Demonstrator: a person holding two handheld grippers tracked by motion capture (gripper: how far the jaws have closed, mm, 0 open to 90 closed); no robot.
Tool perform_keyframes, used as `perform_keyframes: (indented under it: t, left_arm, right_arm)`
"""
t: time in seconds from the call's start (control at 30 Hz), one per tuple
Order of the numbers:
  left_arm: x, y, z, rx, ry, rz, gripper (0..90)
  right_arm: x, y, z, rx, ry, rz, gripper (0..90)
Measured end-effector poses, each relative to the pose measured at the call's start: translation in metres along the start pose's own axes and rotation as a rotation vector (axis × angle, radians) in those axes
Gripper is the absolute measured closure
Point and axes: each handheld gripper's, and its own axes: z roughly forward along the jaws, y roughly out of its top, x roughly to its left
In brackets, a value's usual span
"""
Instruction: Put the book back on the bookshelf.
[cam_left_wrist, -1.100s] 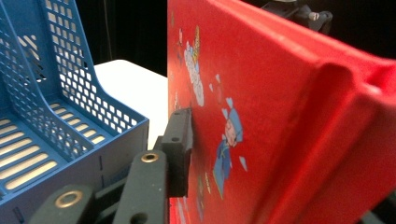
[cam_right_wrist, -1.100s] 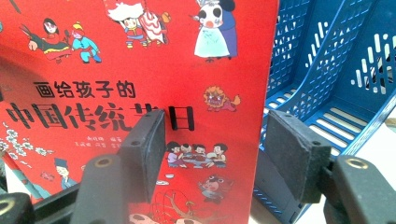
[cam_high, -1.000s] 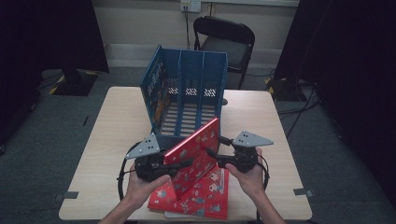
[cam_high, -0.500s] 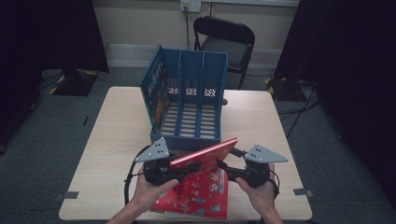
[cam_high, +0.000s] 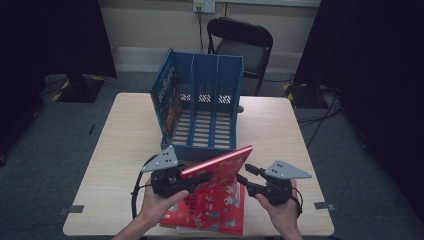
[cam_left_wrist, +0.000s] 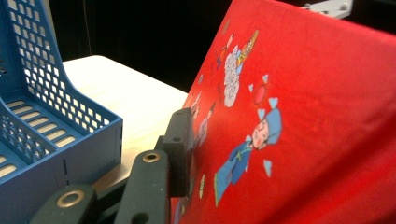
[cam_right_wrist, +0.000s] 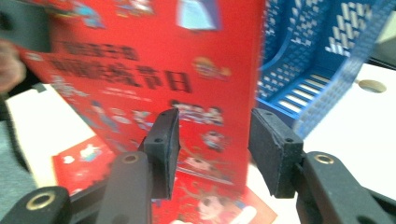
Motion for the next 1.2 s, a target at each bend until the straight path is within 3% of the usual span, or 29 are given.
perform_keyframes:
  t: [0.1,0.3,0.47,0.53,0.9,1.2]
  left_arm:
    - [0.001,0.001,-0.002,0.0,-0.01,0.003,64.3]
    - [0.003,0.004,-0.008,-0.006,-0.018,0.002,61.4]
    - [-0.002,0.003,-0.008,0.005,-0.01,0.041,55.8]
    - [-0.002,0.004,-0.007,0.005,-0.004,0.036,54.7]
    - [0.006,0.006,-0.01,0.027,-0.079,-0.004,44.6]
    - [0.008,0.001,-0.024,0.036,-0.056,0.008,37.6]
  right_arm:
    - [0.007,0.003,0.003,-0.002,0.044,-0.037,53.8]
    - [0.01,0.009,0.017,0.0,0.032,-0.054,46.2]
    - [0.008,0.011,0.025,-0.001,0.028,-0.047,42.3]
    - [0.009,0.012,0.028,-0.003,0.023,-0.048,39.6]
    - [0.008,0.015,0.038,-0.009,0.026,-0.034,34.6]
    - [0.01,0.014,0.037,-0.006,0.021,-0.042,32.5]
